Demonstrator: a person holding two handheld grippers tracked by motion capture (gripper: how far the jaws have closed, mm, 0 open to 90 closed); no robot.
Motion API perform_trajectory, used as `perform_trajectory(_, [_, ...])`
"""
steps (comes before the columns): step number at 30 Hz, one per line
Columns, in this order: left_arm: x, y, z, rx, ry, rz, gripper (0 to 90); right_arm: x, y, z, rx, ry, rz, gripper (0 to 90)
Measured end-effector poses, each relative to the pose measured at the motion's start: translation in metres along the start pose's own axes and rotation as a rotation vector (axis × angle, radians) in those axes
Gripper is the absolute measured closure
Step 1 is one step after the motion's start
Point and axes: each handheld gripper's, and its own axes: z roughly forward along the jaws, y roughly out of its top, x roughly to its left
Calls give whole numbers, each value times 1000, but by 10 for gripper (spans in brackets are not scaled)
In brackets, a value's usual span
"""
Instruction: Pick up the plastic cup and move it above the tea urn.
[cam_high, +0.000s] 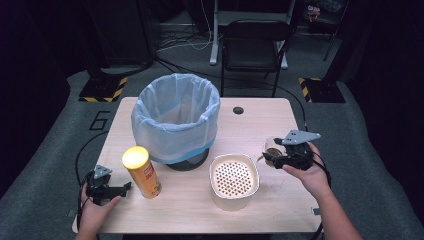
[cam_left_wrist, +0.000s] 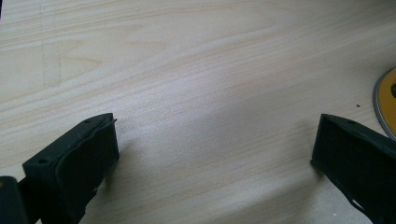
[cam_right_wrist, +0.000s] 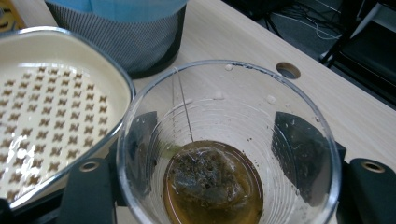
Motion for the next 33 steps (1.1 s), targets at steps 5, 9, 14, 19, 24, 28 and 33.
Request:
perform_trajectory(5, [0,0,0,1,-1,-1,2,-14,10,12,-49,59,-8,320])
perform_trajectory(9, [0,0,0,1,-1,-2,2,-23,17,22,-60,94,-10,320])
perform_trajectory(14, [0,0,0,1,-1,-3,2,-28,32,32,-71,108,-55,319])
perform_trajectory(19, [0,0,0,1,-2,-3,2,-20,49,36,-99,127,-148,317])
perform_trajectory(24, [0,0,0,2,-2,-3,2,-12,61,36,-140,154,-218,315])
perform_trajectory(28, [0,0,0,1,-2,-4,1,-2,68,33,-170,165,-281,315])
perform_trajectory(33, [0,0,0,1,-2,-3,1,11,75,27,-186,178,-368,316])
